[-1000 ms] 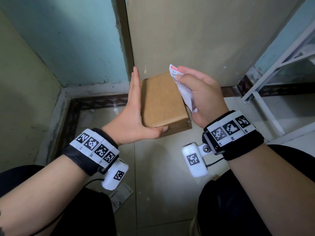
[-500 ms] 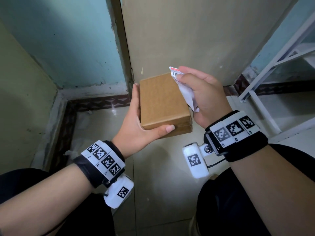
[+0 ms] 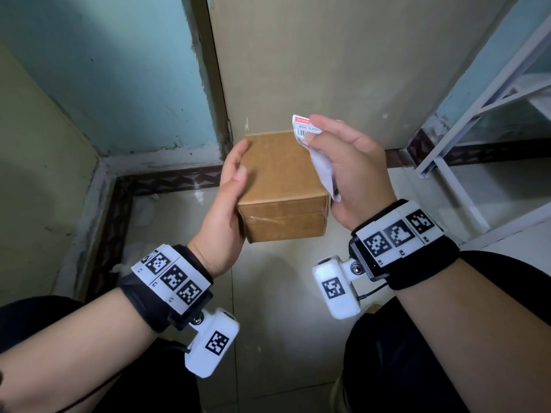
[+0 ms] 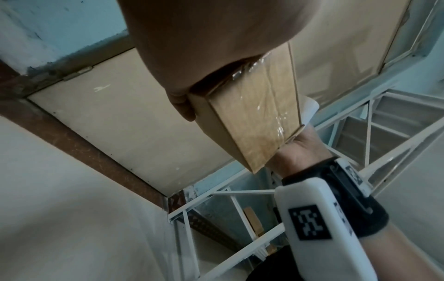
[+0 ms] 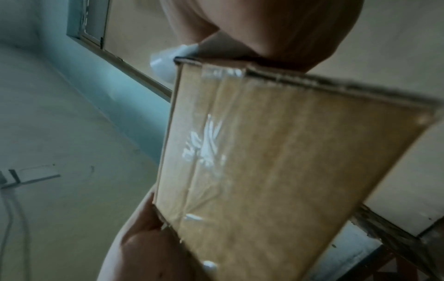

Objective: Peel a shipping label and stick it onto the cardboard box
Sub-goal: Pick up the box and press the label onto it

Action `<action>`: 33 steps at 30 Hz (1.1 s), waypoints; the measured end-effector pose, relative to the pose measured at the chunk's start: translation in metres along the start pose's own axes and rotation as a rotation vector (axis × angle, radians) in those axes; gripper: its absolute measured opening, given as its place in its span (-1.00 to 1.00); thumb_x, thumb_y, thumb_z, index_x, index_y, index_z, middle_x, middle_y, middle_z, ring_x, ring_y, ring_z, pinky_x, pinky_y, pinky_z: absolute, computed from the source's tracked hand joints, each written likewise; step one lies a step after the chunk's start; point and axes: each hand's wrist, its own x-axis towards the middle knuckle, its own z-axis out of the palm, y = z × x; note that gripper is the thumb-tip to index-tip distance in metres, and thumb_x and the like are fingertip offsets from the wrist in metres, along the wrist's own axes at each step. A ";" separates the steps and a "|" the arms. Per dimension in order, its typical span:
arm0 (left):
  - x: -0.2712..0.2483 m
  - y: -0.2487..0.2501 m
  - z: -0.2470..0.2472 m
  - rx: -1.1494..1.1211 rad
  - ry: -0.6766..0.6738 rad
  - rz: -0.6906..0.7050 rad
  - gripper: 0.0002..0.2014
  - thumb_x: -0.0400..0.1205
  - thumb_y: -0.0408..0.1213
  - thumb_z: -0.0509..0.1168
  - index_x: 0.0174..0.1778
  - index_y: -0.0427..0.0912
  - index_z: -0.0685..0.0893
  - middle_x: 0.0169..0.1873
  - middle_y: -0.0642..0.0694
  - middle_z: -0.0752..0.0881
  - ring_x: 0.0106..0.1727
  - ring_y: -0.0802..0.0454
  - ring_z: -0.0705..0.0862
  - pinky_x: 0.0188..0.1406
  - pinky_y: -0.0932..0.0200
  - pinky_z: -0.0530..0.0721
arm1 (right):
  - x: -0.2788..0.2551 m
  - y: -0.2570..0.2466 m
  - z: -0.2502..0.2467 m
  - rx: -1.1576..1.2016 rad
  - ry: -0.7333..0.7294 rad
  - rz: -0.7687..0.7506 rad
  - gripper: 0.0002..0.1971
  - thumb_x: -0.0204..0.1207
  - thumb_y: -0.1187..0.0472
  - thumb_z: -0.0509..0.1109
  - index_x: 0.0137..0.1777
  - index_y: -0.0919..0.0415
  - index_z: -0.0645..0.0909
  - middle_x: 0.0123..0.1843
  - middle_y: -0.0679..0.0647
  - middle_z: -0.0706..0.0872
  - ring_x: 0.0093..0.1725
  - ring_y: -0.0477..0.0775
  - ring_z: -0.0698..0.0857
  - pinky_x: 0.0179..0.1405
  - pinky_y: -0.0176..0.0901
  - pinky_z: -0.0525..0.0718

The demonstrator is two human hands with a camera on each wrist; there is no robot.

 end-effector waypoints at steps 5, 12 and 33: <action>0.005 -0.005 -0.008 -0.044 -0.010 -0.124 0.26 0.33 -0.04 0.48 0.95 0.18 -0.06 0.82 -0.07 0.43 0.75 -0.20 0.55 0.61 -0.16 0.59 | -0.001 0.000 0.001 -0.016 -0.030 -0.019 -0.67 0.49 0.33 0.59 0.26 0.22 0.86 0.30 0.30 0.87 0.24 0.31 0.89 0.39 0.29 0.81; 0.019 0.003 -0.015 -0.065 0.024 -0.212 -0.11 0.62 0.04 0.51 0.85 -0.14 0.31 0.64 -0.29 0.66 0.56 -0.24 0.75 0.38 -0.14 0.80 | -0.003 -0.001 0.001 -0.067 -0.085 0.027 -0.70 0.51 0.33 0.61 0.25 0.19 0.88 0.43 0.26 0.80 0.25 0.31 0.89 0.36 0.23 0.83; 0.015 -0.001 -0.002 0.159 0.164 -0.034 -0.61 0.94 0.01 0.19 0.66 -0.03 0.50 0.45 -0.04 0.79 0.47 0.02 0.80 0.41 0.09 0.77 | -0.027 0.013 0.018 -0.423 -0.136 -0.241 -0.71 0.61 0.35 0.59 0.30 0.16 0.87 0.27 -0.06 0.85 0.07 -0.39 0.83 0.06 -0.48 0.73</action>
